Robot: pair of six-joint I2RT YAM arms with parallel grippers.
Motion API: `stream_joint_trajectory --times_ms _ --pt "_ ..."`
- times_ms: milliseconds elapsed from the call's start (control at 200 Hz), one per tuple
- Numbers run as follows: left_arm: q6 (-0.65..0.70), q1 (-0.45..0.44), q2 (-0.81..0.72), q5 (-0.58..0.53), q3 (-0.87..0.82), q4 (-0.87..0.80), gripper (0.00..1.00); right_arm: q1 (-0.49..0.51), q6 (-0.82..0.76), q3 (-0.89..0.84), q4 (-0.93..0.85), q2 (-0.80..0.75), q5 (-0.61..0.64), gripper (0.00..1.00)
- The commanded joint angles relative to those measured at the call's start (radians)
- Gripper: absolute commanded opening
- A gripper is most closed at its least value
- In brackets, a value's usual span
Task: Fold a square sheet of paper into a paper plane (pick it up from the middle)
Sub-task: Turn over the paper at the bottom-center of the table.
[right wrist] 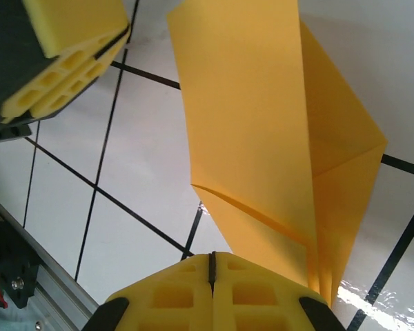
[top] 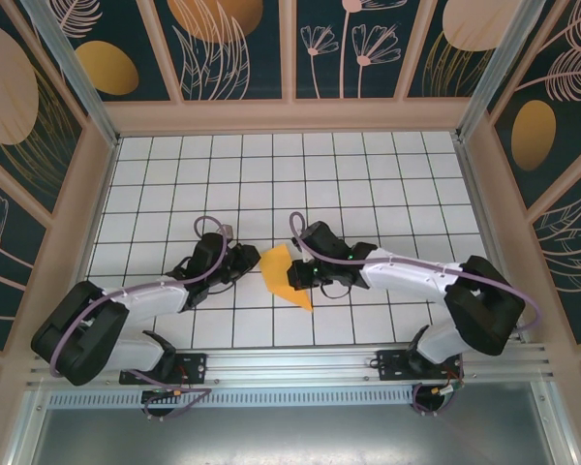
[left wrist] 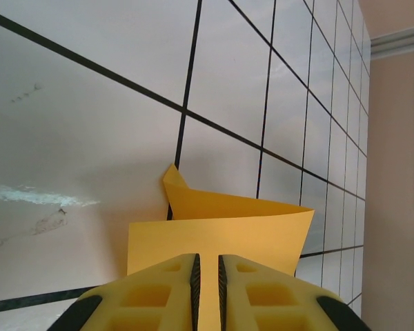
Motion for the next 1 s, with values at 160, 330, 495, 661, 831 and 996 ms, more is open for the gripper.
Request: stream_joint_trajectory --times_ms 160,330,495,661,831,996 --pt "0.022 0.002 0.035 0.070 0.028 0.033 0.21 -0.095 0.016 -0.041 0.080 0.064 -0.058 0.00" --pt "0.020 -0.001 0.043 0.075 0.034 0.027 0.21 -0.144 0.013 -0.078 0.127 0.107 -0.093 0.00" --pt "0.023 -0.004 0.046 0.075 0.043 0.010 0.23 -0.166 0.017 -0.096 0.140 0.132 -0.065 0.00" --pt "0.002 -0.011 0.037 0.073 0.046 -0.039 0.27 -0.192 0.021 -0.130 0.174 0.137 -0.082 0.00" --pt "-0.041 -0.055 0.006 0.071 0.049 -0.048 0.35 -0.192 0.029 -0.139 0.192 0.137 -0.093 0.00" --pt "-0.088 -0.080 -0.033 0.041 0.039 -0.060 0.44 -0.192 0.026 -0.135 0.178 0.139 -0.084 0.00"
